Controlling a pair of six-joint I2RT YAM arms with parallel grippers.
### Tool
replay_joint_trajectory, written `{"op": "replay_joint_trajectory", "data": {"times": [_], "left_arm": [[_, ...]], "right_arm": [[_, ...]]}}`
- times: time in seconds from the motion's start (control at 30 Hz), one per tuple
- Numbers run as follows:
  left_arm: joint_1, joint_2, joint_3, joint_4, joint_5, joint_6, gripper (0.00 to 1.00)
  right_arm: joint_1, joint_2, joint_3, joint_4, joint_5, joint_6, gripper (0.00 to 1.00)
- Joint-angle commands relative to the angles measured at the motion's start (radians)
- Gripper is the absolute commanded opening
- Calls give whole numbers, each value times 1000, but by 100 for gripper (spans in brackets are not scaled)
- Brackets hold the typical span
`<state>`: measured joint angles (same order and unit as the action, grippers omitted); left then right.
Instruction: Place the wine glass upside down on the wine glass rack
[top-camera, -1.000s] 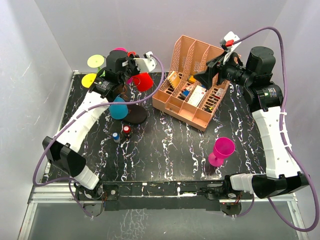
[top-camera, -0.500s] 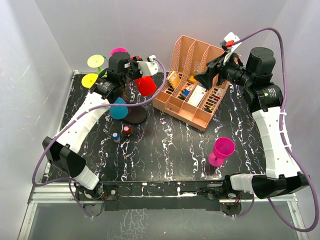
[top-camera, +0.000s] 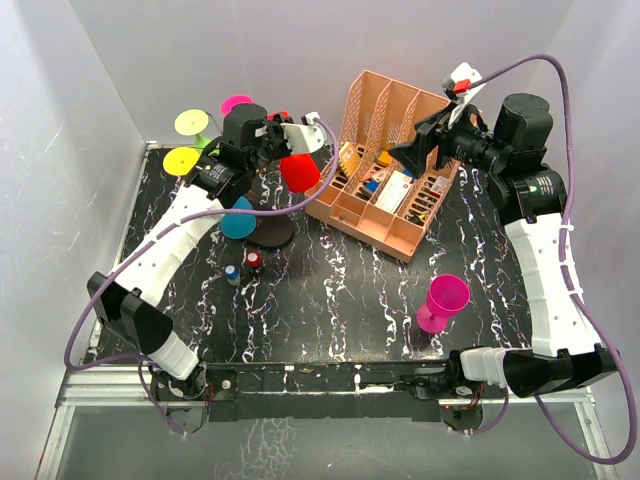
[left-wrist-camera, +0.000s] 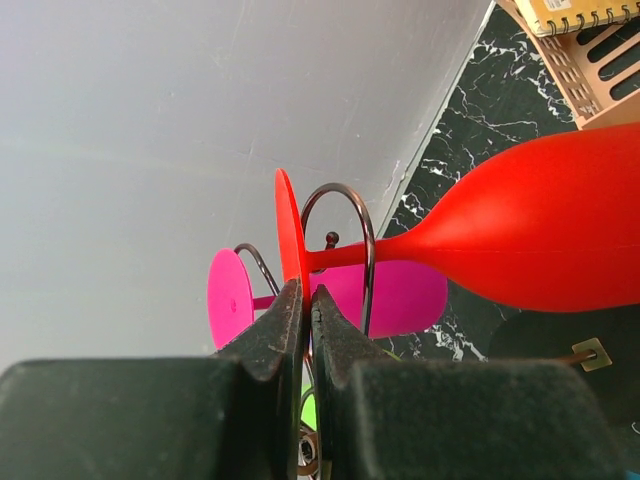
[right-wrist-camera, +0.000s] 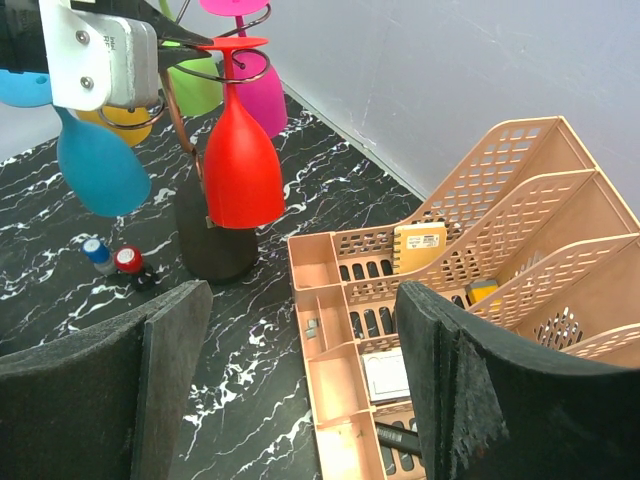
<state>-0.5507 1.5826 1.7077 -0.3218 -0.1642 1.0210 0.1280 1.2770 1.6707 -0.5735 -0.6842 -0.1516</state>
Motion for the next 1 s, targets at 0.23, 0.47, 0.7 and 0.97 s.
{"op": "replay_joint_trajectory", "data": {"times": [0.23,0.47,0.7,0.97], "left_arm": [[-13,18,43,80,-21,-9,0],[-13,26,18,128,-60,0,0],[-14,29,-10,159,-108,18,3],[-13,28,-34,169,-144,29,5]], "right_arm": [[-6,-24,-3,56,-8,7,81],[-6,-23,-2,56,-9,7,81],[-5,-24,-6,57,-10,7,81],[-7,-30,-12,57,-9,6,81]]}}
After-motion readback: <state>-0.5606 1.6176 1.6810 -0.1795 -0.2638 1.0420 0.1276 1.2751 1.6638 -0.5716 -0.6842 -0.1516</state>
